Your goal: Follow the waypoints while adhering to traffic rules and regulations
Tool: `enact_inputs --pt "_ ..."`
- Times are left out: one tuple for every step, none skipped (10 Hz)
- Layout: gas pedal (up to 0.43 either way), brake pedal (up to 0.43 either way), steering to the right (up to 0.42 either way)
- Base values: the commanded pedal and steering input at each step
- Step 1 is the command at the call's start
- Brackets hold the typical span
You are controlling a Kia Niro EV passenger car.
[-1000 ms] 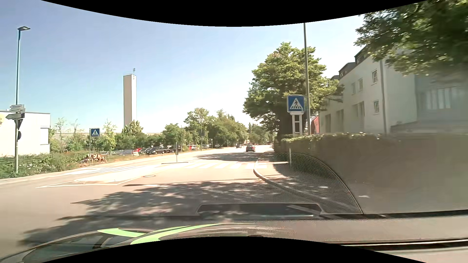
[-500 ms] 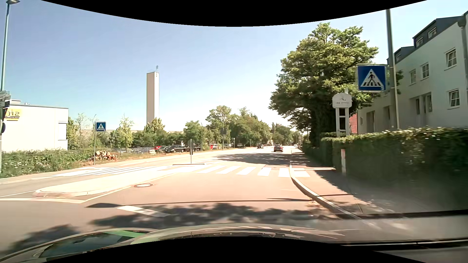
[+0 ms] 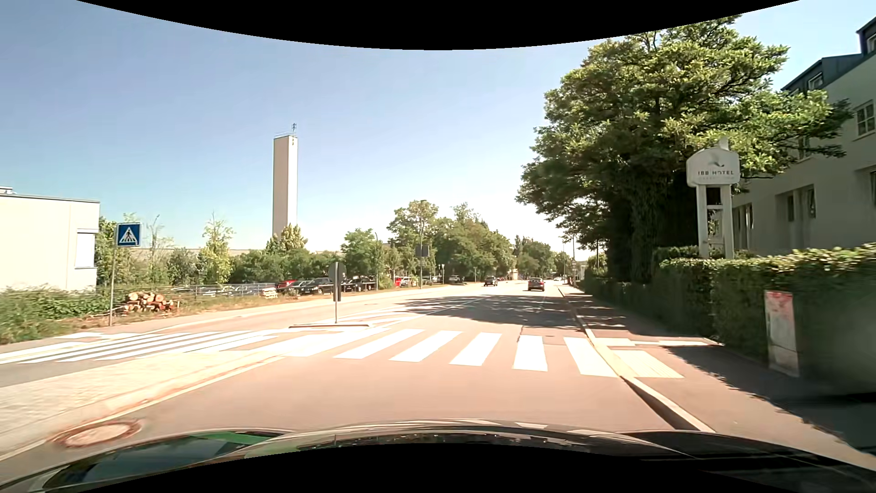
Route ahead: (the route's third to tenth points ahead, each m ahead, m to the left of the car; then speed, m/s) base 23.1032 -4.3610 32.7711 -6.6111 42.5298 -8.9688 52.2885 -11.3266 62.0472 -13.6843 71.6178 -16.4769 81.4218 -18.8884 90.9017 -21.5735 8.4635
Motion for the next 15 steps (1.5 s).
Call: enact_inputs --pt "0.169 0.000 0.053" --pt "0.169 0.000 0.064" --pt "0.177 0.000 0.074" --pt "0.177 0.000 0.076" --pt "0.177 0.000 0.076" --pt "0.177 0.000 0.075" --pt "0.177 0.000 0.075" --pt "0.189 0.000 0.074" --pt "0.189 0.000 0.073" --pt "0.189 0.000 0.072" --pt "0.189 0.000 0.071" --pt "0.189 0.000 0.068" --pt "0.189 0.000 0.065" --pt "0.177 0.000 0.058" --pt "0.169 0.000 0.049"
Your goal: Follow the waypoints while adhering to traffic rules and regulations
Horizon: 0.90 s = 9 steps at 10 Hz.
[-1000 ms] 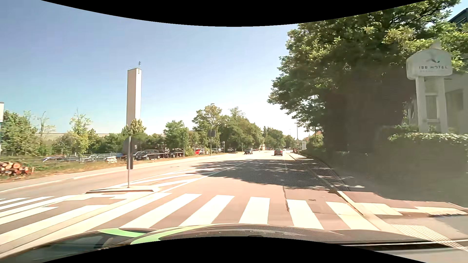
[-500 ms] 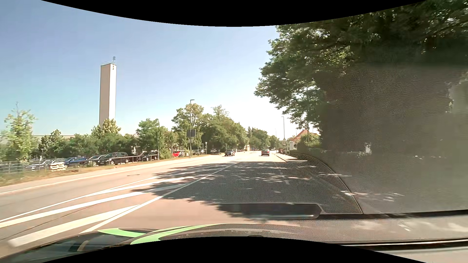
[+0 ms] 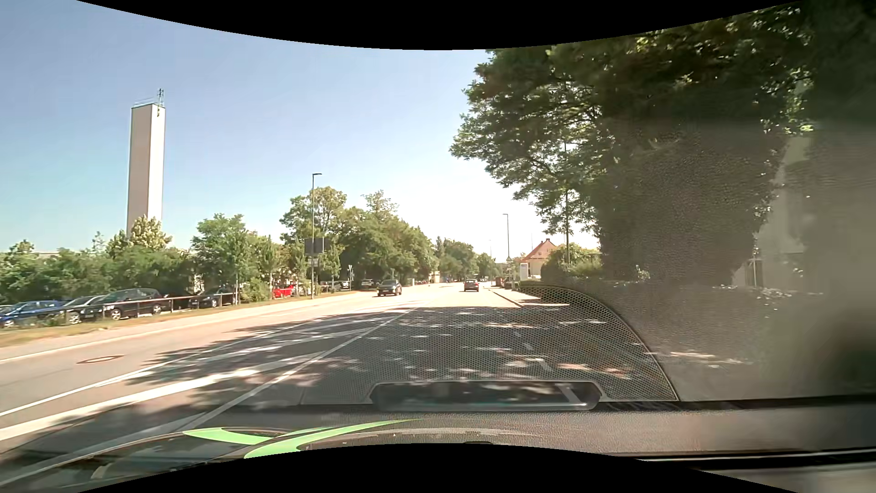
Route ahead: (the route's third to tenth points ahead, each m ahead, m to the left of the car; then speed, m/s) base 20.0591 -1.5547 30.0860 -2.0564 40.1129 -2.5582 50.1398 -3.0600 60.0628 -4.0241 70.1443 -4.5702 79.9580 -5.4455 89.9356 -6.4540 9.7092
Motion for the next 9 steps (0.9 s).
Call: enact_inputs --pt "0.150 0.000 0.040" --pt "0.138 0.000 0.028" --pt "0.138 0.000 0.016" --pt "0.130 0.000 0.008" --pt "0.110 0.000 0.008" --pt "0.098 0.000 0.006" --pt "0.059 0.000 0.006" --pt "0.039 0.000 0.007" --pt "0.000 0.000 0.006"
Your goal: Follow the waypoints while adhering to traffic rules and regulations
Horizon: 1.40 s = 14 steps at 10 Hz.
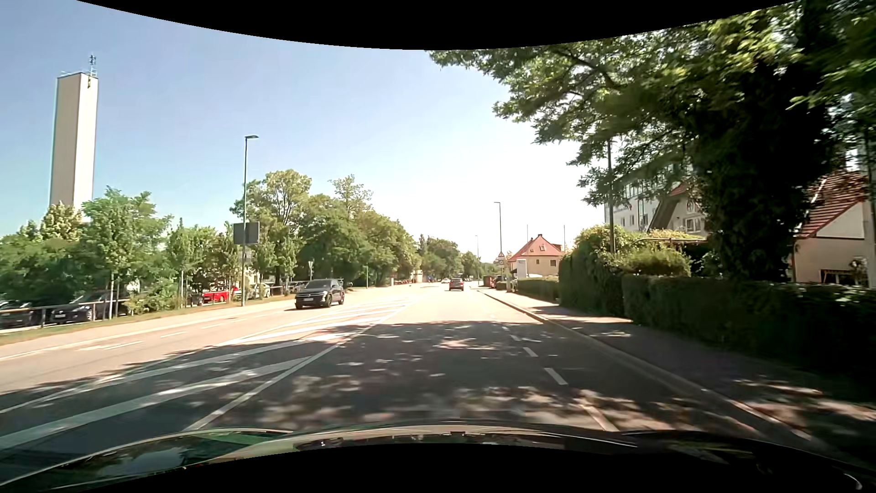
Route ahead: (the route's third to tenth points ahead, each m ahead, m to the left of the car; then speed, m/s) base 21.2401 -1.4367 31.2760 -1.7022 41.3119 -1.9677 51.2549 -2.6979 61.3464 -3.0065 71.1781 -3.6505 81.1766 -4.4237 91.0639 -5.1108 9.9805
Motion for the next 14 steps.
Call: enact_inputs --pt "0.000 0.000 0.006" --pt "0.000 0.000 0.006" --pt "0.000 0.000 0.006" --pt "0.000 0.000 0.006" --pt "0.000 0.000 0.006" --pt "0.000 0.000 0.002" --pt "0.000 0.000 0.000" --pt "0.000 0.000 0.000" --pt "0.000 0.000 0.000" --pt "0.000 0.000 0.000" --pt "0.008 0.000 0.001" --pt "0.028 0.000 0.001" --pt "0.039 0.000 0.001" --pt "0.039 0.000 0.001"
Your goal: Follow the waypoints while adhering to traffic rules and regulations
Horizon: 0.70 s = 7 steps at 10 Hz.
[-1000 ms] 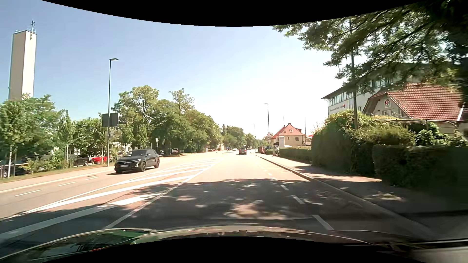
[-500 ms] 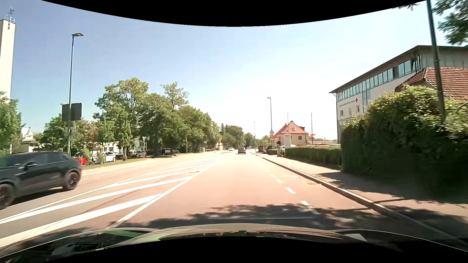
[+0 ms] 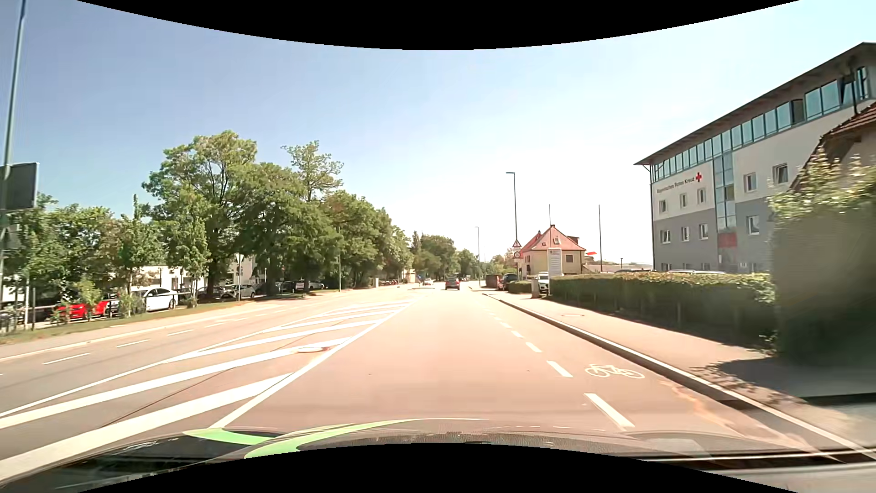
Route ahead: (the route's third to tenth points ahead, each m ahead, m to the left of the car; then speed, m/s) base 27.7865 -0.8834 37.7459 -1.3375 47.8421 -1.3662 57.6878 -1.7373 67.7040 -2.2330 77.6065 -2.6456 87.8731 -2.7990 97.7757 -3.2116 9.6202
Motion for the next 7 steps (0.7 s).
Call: enact_inputs --pt "0.047 0.000 0.001" --pt "0.047 0.000 0.001" --pt "0.047 0.000 0.001" --pt "0.047 0.000 0.001" --pt "0.047 0.000 0.001" --pt "0.047 0.000 0.001" --pt "0.047 0.000 0.001"
